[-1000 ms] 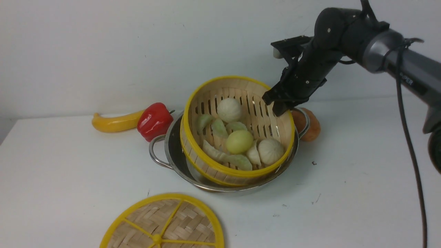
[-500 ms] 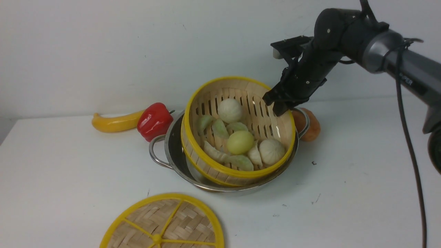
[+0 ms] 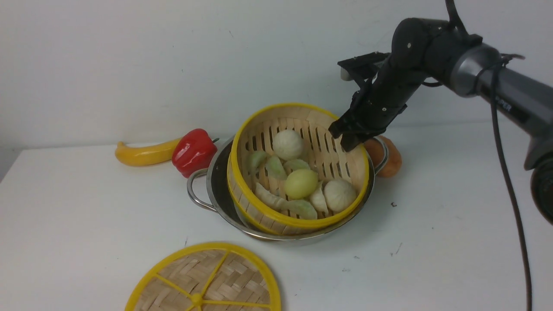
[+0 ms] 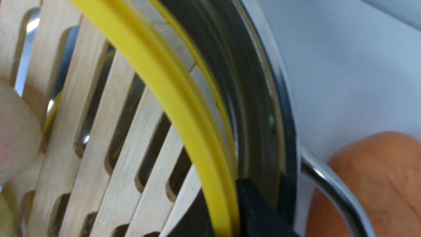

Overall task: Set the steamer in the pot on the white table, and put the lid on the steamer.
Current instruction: 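Place the bamboo steamer basket of food into the steel pot with the right gripper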

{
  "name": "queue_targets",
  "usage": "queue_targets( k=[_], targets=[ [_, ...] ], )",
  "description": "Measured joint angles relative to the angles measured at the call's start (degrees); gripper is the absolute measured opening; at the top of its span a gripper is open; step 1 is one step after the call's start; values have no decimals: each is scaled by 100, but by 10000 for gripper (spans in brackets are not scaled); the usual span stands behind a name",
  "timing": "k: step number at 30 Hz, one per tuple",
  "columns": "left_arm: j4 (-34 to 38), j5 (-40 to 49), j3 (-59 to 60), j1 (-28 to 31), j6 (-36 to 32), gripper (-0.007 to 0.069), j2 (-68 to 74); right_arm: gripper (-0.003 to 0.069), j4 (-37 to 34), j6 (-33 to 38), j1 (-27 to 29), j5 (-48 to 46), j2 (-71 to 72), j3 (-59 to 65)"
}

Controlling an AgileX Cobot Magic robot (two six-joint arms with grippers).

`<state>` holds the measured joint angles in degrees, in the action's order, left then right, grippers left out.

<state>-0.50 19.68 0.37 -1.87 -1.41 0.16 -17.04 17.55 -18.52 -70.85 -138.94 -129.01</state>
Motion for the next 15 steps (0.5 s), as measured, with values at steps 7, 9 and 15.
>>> queue_targets(
  k=[7,9,15],
  targets=[
    [0,0,0,0,0,241,0,151,-125,25,-11,19,-12,-5],
    [0,0,0,0,0,241,0,183,-150,17,-11,37,-12,-5],
    [0,0,0,0,0,241,0,286,-200,17,-17,80,-12,-10]
  ],
)
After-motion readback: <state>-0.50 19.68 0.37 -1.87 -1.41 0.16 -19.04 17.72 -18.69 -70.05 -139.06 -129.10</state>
